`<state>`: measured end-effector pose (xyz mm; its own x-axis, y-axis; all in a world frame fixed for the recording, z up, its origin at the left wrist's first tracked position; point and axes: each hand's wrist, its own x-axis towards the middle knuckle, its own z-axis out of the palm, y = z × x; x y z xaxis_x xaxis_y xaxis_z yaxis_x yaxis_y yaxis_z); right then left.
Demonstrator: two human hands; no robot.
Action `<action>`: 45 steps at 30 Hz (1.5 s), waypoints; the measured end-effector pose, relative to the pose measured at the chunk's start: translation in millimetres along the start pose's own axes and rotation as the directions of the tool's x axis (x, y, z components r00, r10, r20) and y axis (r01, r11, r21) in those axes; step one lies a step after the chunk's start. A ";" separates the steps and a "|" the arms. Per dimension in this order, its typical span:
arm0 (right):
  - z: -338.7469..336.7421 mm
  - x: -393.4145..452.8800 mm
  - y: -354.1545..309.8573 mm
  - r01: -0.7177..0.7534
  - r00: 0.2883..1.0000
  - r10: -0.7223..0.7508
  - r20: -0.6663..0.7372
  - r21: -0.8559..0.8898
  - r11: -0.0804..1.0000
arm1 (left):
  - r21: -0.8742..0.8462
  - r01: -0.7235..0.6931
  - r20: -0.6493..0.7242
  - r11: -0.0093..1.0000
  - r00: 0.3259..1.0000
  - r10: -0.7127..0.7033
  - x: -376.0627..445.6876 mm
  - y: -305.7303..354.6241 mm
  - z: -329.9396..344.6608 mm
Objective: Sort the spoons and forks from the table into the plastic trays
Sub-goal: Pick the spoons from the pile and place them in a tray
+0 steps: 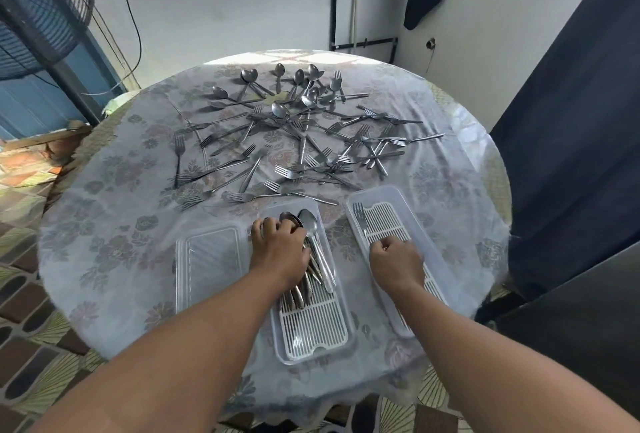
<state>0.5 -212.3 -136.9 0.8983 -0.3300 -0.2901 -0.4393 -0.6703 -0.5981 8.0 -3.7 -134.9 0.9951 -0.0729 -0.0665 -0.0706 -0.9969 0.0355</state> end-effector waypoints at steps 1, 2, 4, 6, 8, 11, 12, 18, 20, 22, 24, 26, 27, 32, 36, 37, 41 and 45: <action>-0.1 1.2 -0.2 -0.001 1.000 0.001 -0.005 -0.020 1.000 | 0.002 -0.015 0.005 1.000 1.000 0.015 -0.6 -0.5 -0.3; 0.0 2.4 -0.6 0.005 1.000 -0.005 -0.018 -0.019 1.000 | 0.006 -0.024 0.009 1.000 1.000 0.024 -1.0 -0.6 -0.8; 0.4 2.8 -2.3 0.050 0.995 -0.049 -0.086 0.021 0.999 | 0.024 -0.027 -0.001 0.999 1.000 0.027 -2.6 -1.1 -2.3; 2.2 0.1 -7.9 0.146 0.975 -0.134 -0.179 0.058 0.988 | 0.046 -0.020 -0.039 0.999 0.999 0.022 -4.6 -3.0 -4.9; 5.1 -5.2 -18.1 0.278 0.938 -0.259 -0.232 0.050 0.959 | 0.062 -0.004 -0.066 0.998 0.998 0.008 -7.0 -7.1 -7.7; 16.0 -15.9 -33.4 0.504 0.848 -0.497 -0.184 -0.010 0.864 | 0.082 0.019 -0.048 0.996 0.999 -0.015 -9.8 -14.3 -9.7; 21.1 -19.7 -37.1 0.575 0.805 -0.576 -0.144 -0.054 0.817 | 0.090 0.021 -0.020 0.996 1.000 -0.019 -10.7 -15.9 -9.5; 48.0 -35.0 -50.5 0.723 0.649 -0.724 0.235 -0.487 0.490 | 0.159 -0.039 0.075 0.987 0.997 0.027 -19.8 -22.0 -5.7; 51.9 -35.5 -51.2 0.708 0.652 -0.687 0.320 -0.581 0.401 | 0.150 -0.045 0.076 0.988 0.997 0.034 -20.1 -22.2 -7.4; 53.7 -34.7 -48.9 0.688 0.659 -0.661 0.358 -0.641 0.339 | 0.154 -0.053 0.071 0.987 0.997 0.043 -21.6 -21.8 -10.1; 54.6 -34.7 -48.2 0.681 0.655 -0.656 0.374 -0.669 0.298 | 0.183 -0.043 0.049 0.982 0.998 0.035 -24.3 -24.1 -11.7; 54.6 -34.9 -51.1 0.672 0.661 -0.655 0.367 -0.678 0.298 | 0.229 -0.028 0.049 0.973 0.999 0.017 -24.6 -26.8 -13.6; 54.7 -34.9 -53.5 0.662 0.672 -0.648 0.359 -0.684 0.308 | 0.244 -0.023 0.069 0.970 0.998 0.007 -23.7 -27.5 -14.4; 54.9 -35.0 -61.0 0.650 0.693 -0.645 0.321 -0.666 0.367 | 0.237 -0.057 0.154 0.970 0.988 0.020 -15.2 -25.9 -14.8; 56.9 -31.5 -62.8 0.684 0.663 -0.636 0.395 -0.664 0.300 | 0.226 -0.061 0.135 0.972 0.990 0.031 -14.2 -29.1 -11.7; 58.4 -29.4 -63.3 0.684 0.661 -0.632 0.406 -0.672 0.284 | 0.228 -0.061 0.134 0.972 0.991 0.031 -14.5 -30.0 -12.2; 59.7 -21.8 -65.5 0.674 0.660 -0.630 0.410 -0.694 0.253 | 0.261 -0.079 0.164 0.962 0.986 0.037 -12.7 -32.9 -16.6; 58.2 -15.6 -65.7 0.673 0.662 -0.611 0.434 -0.704 0.229 | 0.287 -0.082 0.179 0.954 0.983 0.031 -10.4 -29.9 -18.0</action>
<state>15.5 -124.4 -136.6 0.8644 0.4796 -0.1511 0.5016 -0.8432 0.1934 1.0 27.4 -117.3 0.9641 -0.1083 -0.2424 -0.1693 -0.9541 -0.2470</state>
